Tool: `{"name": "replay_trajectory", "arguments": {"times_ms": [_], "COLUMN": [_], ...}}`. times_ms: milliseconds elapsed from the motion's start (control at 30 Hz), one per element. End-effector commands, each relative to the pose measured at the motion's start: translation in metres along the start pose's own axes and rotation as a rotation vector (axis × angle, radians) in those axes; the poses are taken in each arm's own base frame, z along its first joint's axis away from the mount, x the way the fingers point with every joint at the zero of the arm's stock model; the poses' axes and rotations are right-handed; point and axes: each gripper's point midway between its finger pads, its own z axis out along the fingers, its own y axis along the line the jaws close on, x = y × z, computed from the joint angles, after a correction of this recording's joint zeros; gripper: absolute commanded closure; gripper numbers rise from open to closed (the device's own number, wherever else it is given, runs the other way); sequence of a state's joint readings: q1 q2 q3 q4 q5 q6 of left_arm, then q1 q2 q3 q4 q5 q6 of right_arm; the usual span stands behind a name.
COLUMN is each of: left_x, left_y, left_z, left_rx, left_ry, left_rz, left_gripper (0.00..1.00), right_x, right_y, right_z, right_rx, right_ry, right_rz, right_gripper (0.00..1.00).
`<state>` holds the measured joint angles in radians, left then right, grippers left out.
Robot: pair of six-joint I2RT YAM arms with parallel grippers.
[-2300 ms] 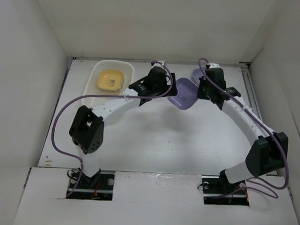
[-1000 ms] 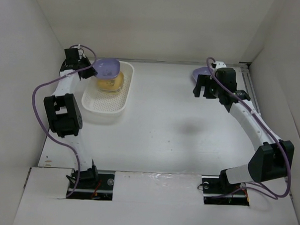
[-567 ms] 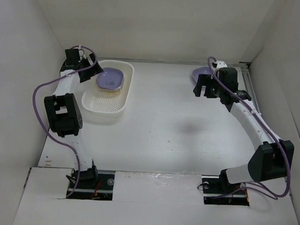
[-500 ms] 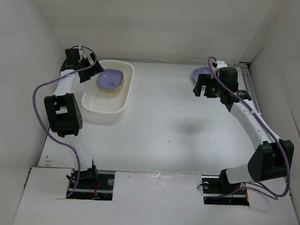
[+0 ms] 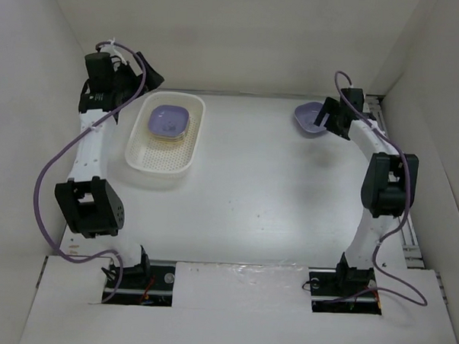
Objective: Place the plates into the plastic bin on the countertop
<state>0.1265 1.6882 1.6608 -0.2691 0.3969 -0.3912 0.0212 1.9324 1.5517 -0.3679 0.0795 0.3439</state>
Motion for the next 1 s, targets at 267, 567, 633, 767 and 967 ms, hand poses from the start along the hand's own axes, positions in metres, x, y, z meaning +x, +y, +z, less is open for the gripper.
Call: {"name": "replay_trajectory", "arguments": {"times_ms": [267,567,633,767,967], "left_x": [-0.005,0.023,0.034,0.073,0.145], "left_y": [-0.029,-0.05,-0.065,-0.104,-0.176], "left_z": [-0.02,-0.007,-0.003,0.01,0.019], "left_rx": [0.131,0.089,0.072,0.092,0.172], "left_ry": [0.002,0.062,0.079,0.147,0.264], "left_rz": [0.012,0.06,0.089,0.142,0.266], "left_gripper": [0.0,0.0,0.0,0.0,0.0], "right_x": [-0.016,0.0,0.006,0.018,0.004], "right_y": [-0.033,-0.049,-0.047,-0.044,0.019], "right_z": [0.065,0.089,0.089,0.084,0.008], "right_rx": [0.212,0.253,0.236,0.182,0.03], "right_ry": [0.001,0.103,0.116,0.17,0.003], "right_rz": [0.133,0.098,0.089,0.092,-0.087], "right_gripper": [0.09,0.43,0.63,1.0,1.0]}}
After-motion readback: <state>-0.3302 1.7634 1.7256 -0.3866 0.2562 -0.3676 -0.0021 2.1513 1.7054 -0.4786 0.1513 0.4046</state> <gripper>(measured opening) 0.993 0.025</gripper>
